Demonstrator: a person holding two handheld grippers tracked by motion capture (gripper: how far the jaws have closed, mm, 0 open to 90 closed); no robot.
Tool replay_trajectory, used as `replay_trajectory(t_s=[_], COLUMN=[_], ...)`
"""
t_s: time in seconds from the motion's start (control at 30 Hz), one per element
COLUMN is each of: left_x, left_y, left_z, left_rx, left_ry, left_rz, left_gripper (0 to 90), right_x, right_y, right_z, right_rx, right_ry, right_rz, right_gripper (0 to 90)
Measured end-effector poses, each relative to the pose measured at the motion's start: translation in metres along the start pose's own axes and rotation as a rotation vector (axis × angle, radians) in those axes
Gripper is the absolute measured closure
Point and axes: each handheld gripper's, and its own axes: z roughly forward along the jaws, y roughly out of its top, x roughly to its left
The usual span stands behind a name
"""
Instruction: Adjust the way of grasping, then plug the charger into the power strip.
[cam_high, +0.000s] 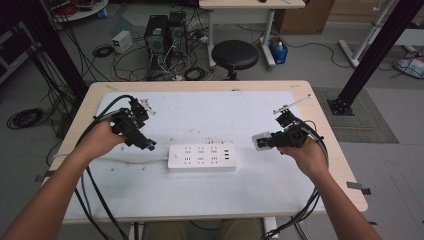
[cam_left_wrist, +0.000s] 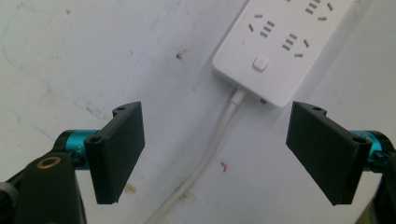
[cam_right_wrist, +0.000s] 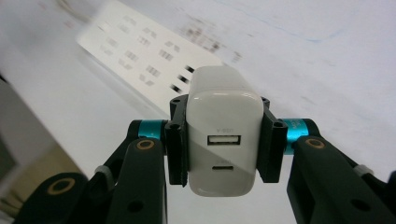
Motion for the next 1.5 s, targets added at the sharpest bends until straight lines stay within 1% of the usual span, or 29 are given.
replay_trajectory(t_s=[0.03, 0.07, 0.13, 0.2, 0.23, 0.27, 0.33, 0.37, 0.4, 0.47, 0.5, 0.53, 0.6, 0.63, 0.67, 0.7, 0.73, 0.77, 0.8, 0.87, 0.93, 0.97, 1.1, 1.17, 1.23, 1.3, 1.33, 1.43, 1.5], left_x=[0.002, 0.003, 0.008, 0.011, 0.013, 0.013, 0.014, 0.014, 0.012, 0.01, 0.01, 0.007, 0.007, 0.005, 0.003, 0.003, 0.002, 0.002, 0.003, 0.002, 0.001, 0.0, 0.0, 0.001, 0.003, 0.007, 0.008, 0.01, 0.011], left_y=[-0.002, -0.004, -0.007, -0.01, -0.012, -0.014, -0.015, -0.018, -0.021, -0.024, -0.024, -0.026, -0.027, -0.028, -0.029, -0.029, -0.03, -0.03, -0.032, -0.033, -0.034, -0.034, -0.034, -0.033, -0.032, -0.032, -0.033, -0.034, -0.036], left_z=[-0.002, -0.003, -0.006, -0.007, -0.008, -0.008, -0.009, -0.01, -0.011, -0.013, -0.013, -0.014, -0.015, -0.015, -0.014, -0.014, -0.015, -0.015, -0.015, -0.014, -0.013, -0.012, -0.011, -0.011, -0.011, -0.011, -0.011, -0.01, -0.009], left_rx=[-0.005, -0.01, 0.006, 0.019, 0.036, 0.029, 0.034, 0.03, 0.024, 0.025, 0.025, 0.015, 0.015, 0.016, 0.013, 0.013, 0.029, 0.029, 0.049, 0.077, 0.103, 0.109, 0.103, 0.102, 0.104, 0.115, 0.108, 0.104, 0.095], left_ry=[0.014, 0.017, 0.011, 0.002, -0.002, -0.01, -0.013, -0.022, -0.021, -0.021, -0.021, -0.016, -0.006, 0.028, 0.056, 0.056, 0.084, 0.084, 0.059, 0.035, -0.002, -0.02, -0.057, -0.06, -0.063, -0.075, -0.073, -0.054, -0.062], left_rz=[0.005, -0.003, 0.001, -0.011, -0.004, -0.02, -0.016, -0.013, -0.014, 0.005, 0.005, 0.013, 0.017, 0.026, 0.034, 0.034, 0.08, 0.08, 0.089, 0.098, 0.138, 0.148, 0.157, 0.156, 0.13, 0.126, 0.114, 0.108, 0.105], left_gripper=[19.5, 19.5, 19.5, 19.4, 19.5, 19.4, 19.5, 19.5, 19.5, 19.5, 19.5, 19.5, 19.5, 19.4, 19.4, 19.5, 19.5, 19.5, 19.5, 19.5, 19.5, 19.5, 19.5, 19.4, 19.5, 19.5, 19.5, 19.5, 19.5], right_x=[0.0, -0.001, -0.003, -0.005, -0.006, -0.008, -0.009, -0.01, -0.011, -0.01, -0.01, -0.01, -0.011, -0.013, -0.014, -0.014, -0.014, -0.014, -0.015, -0.015, -0.016, -0.016, -0.013, -0.011, -0.009, -0.006, -0.004, 0.0, 0.003], right_y=[0.001, 0.001, 0.001, 0.001, 0.001, 0.001, 0.001, 0.001, 0.001, 0.002, 0.002, 0.002, 0.003, 0.003, 0.003, 0.003, 0.003, 0.003, 0.003, 0.002, 0.002, 0.003, 0.006, 0.009, 0.012, 0.017, 0.02, 0.029, 0.037], right_z=[-0.001, -0.002, -0.004, -0.007, -0.009, -0.011, -0.013, -0.015, -0.019, -0.024, -0.024, -0.028, -0.03, -0.032, -0.033, -0.033, -0.034, -0.034, -0.036, -0.036, -0.036, -0.035, -0.033, -0.032, -0.03, -0.028, -0.028, -0.026, -0.023], right_rx=[0.013, 0.023, 0.044, 0.063, 0.07, 0.077, 0.086, 0.097, 0.125, 0.153, 0.153, 0.172, 0.186, 0.197, 0.199, 0.199, 0.196, 0.196, 0.187, 0.187, 0.188, 0.188, 0.179, 0.181, 0.178, 0.167, 0.164, 0.149, 0.142], right_ry=[-0.018, -0.031, -0.049, -0.069, -0.077, -0.084, -0.089, -0.099, -0.125, -0.154, -0.154, -0.178, -0.183, -0.194, -0.196, -0.196, -0.198, -0.198, -0.196, -0.192, -0.187, -0.188, -0.173, -0.169, -0.163, -0.158, -0.155, -0.148, -0.128], right_rz=[-0.019, -0.03, -0.054, -0.078, -0.084, -0.095, -0.107, -0.122, -0.158, -0.2, -0.2, -0.235, -0.237, -0.256, -0.256, -0.256, -0.258, -0.258, -0.255, -0.269, -0.271, -0.27, -0.27, -0.276, -0.288, -0.303, -0.306, -0.324, -0.35], right_gripper=[62.1, 62.1, 62.0, 62.0, 62.0, 62.0, 62.0, 62.0, 62.0, 62.0, 62.0, 61.9, 61.9, 61.9, 61.9, 61.9, 61.9, 61.9, 61.9, 61.9, 61.9, 61.9, 61.9, 61.9, 61.9, 61.9, 61.9, 61.9, 61.9])
